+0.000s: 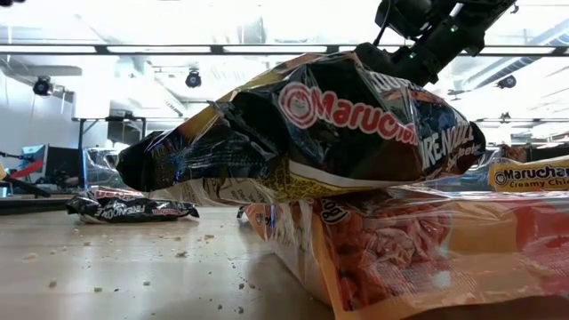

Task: Sort Maruchan noodles
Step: Put the yellow noodle pack into the left transparent bin

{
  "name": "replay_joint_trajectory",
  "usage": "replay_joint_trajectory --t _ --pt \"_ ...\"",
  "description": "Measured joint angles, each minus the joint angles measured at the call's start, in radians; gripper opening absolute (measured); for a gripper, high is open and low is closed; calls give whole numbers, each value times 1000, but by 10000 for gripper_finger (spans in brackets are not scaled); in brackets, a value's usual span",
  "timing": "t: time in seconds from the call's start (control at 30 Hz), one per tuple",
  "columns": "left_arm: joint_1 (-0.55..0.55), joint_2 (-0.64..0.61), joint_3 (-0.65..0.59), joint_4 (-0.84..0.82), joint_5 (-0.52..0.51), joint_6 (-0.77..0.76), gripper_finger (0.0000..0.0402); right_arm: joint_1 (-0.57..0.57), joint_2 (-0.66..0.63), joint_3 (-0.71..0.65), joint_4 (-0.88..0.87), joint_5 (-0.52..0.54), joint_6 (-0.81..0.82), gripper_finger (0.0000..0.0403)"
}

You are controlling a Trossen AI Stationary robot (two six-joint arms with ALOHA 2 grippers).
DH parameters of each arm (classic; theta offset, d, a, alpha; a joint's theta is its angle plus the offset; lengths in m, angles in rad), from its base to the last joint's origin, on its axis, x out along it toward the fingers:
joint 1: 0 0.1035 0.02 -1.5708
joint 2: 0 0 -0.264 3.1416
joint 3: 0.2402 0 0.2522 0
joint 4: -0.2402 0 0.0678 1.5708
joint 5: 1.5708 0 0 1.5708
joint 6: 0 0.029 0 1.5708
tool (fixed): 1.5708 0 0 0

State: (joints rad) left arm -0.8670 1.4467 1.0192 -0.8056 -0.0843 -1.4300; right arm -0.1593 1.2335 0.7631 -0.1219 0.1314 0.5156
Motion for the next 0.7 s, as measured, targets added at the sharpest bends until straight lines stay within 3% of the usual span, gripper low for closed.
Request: replay_joint_trajectory --t 0.2,0.5,0.7 --pt "-38 26 1 115 -3 -4 292 0 0 0 0 0 0 215" --pt "-35 137 15 130 31 -8 292 0 0 0 0 0 0 215" --pt "-20 165 63 39 -91 -74 292 0 0 0 0 0 0 215"
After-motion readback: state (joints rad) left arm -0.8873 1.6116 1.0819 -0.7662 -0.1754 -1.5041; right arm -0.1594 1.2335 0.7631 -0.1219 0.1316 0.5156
